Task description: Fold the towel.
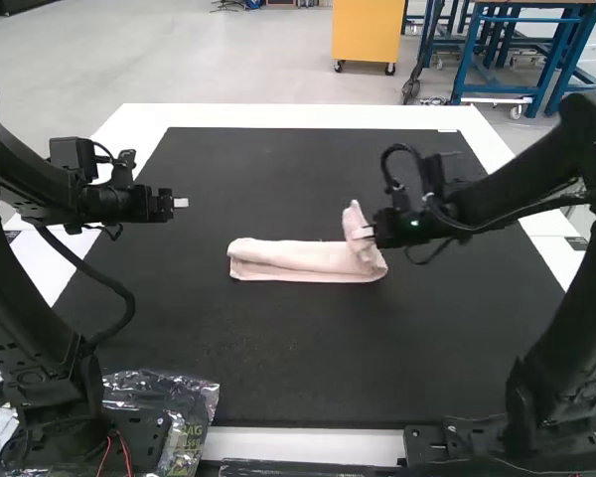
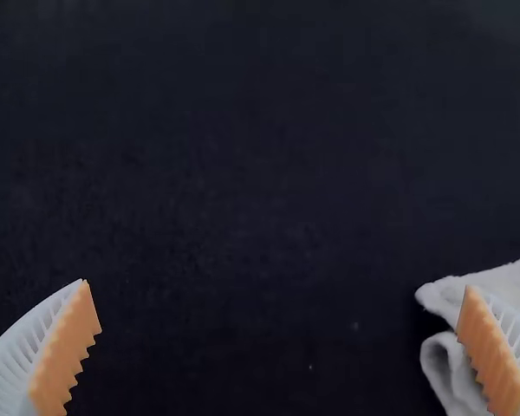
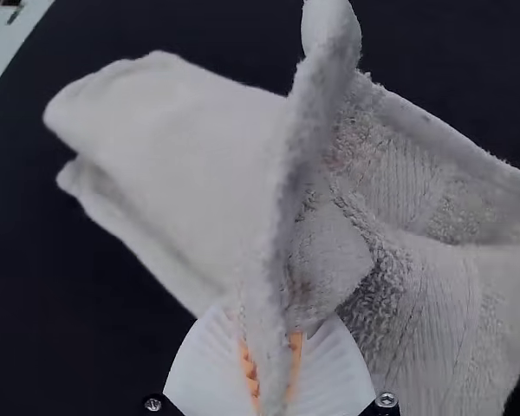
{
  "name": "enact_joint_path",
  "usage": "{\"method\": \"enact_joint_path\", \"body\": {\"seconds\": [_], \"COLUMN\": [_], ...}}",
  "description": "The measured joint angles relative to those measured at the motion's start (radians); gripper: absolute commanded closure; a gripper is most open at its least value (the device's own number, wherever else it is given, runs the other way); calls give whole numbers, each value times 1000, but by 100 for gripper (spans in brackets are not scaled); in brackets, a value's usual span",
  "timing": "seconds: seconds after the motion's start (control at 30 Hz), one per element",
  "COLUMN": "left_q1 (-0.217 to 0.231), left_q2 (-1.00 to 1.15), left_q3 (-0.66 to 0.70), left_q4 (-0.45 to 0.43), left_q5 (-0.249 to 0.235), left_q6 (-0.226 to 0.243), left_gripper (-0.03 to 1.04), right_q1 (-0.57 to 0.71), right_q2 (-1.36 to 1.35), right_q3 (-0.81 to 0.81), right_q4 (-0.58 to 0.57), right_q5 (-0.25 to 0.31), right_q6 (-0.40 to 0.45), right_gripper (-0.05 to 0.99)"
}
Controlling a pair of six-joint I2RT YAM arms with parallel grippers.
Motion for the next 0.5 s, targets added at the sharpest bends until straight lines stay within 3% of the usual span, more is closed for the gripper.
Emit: {"method": "enact_joint_path", "body": {"seconds": [0.5], "left_q1": [0], "left_q2": [0], "left_q3": [-79], "left_q4": [69], "left_q5": [0], "left_q6": [29], "left_gripper": [4], "right_q1": [243], "right_q2": [243], "right_q3": [223], "right_q4": [79], "right_q5": [30], "right_q6": [118], "right_gripper": [96]}}
